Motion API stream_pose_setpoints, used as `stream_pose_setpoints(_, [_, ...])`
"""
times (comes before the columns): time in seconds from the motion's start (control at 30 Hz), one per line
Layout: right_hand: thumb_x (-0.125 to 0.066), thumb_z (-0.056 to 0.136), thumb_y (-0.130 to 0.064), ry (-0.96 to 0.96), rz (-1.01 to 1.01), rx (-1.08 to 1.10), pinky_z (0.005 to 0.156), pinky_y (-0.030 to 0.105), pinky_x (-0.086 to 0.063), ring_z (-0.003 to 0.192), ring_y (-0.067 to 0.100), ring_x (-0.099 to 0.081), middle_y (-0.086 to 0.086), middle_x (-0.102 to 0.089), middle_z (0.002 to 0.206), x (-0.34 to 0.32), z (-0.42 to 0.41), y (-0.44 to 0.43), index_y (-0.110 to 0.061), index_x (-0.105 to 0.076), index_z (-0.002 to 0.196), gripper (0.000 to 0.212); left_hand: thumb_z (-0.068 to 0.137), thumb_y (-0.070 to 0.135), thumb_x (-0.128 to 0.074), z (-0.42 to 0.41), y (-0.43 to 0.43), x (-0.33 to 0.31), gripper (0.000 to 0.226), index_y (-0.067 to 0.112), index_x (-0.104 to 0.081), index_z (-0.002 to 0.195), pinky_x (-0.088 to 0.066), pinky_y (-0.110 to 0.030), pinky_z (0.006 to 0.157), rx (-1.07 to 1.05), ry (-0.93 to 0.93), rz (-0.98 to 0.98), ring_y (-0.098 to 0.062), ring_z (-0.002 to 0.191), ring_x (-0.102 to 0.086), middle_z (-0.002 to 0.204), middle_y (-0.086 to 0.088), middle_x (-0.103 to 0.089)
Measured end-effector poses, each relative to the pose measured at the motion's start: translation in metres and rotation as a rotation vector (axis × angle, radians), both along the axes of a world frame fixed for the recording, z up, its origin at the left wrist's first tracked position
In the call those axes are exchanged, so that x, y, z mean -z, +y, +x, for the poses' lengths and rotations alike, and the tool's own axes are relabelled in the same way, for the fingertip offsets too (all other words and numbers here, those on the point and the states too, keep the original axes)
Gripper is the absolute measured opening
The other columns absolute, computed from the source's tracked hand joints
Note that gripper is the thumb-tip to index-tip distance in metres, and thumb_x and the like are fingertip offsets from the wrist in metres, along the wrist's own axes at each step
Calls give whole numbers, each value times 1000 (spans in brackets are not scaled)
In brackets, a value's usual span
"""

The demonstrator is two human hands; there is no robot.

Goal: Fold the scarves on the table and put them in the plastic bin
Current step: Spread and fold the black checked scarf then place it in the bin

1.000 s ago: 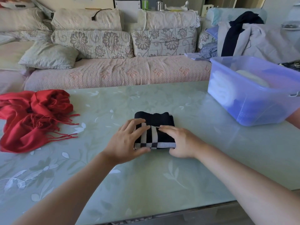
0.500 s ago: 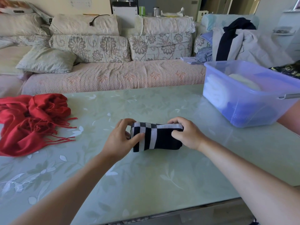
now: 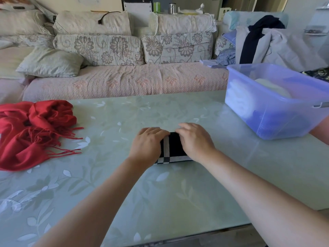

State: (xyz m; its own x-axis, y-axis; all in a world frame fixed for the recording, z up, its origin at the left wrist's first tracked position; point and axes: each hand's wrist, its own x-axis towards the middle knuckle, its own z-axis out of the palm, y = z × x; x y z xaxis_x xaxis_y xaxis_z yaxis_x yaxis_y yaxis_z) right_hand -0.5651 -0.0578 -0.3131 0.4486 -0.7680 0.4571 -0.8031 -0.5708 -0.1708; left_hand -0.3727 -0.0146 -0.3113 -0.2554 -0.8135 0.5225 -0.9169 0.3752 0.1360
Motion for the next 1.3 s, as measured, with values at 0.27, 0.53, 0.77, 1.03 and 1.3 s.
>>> stream_pose_setpoints(0.27, [-31, 107, -44, -5, 477, -26, 120, 26, -10, 151, 10, -15, -7, -23, 164, 12, 11, -5, -24, -29, 157, 54, 96, 42, -40, 12, -13, 8, 49, 24, -52, 140, -26, -28, 112, -74, 164, 358, -14, 134, -40, 144, 7, -51])
stream_pose_setpoints(0.53, [-38, 104, -46, -136, 568, -50, 118, 27, -18, 148, 9, -22, -11, -30, 160, 16, 5, -14, -32, -33, 154, 52, 88, 49, -50, 28, -20, 6, 44, 34, -59, 128, -37, -38, 108, -109, 696, 689, -17, 125, -48, 132, 7, -54])
stream_pose_setpoints(0.77, [-44, 103, -40, -112, 491, -89, 107, 33, -37, 131, 15, -43, -4, -52, 137, 17, 2, -12, -21, -49, 132, 35, 104, 41, -31, 24, -9, -5, 51, 18, -36, 149, -7, -40, 122, -167, -88, 286, -20, 148, -15, 159, 1, -26])
stream_pose_setpoints(1.03, [-55, 67, -64, 190, 421, -105, 110, 36, -39, 134, 17, -29, -4, -37, 138, 3, -9, -7, -33, -31, 151, 93, 67, 35, -65, 31, -2, -7, 92, 20, -28, 150, -35, -35, 112, 59, -261, 372, -25, 141, -30, 152, -2, -32])
stream_pose_setpoints(1.3, [-68, 76, -14, 342, 170, 22, 76, 41, -55, 112, 27, -54, 2, -56, 123, 6, -5, 3, -20, -39, 142, 72, 69, 17, -68, 24, 1, 1, 81, 19, -38, 144, -53, -38, 91, -67, -196, 275, -26, 131, -45, 143, -1, -46])
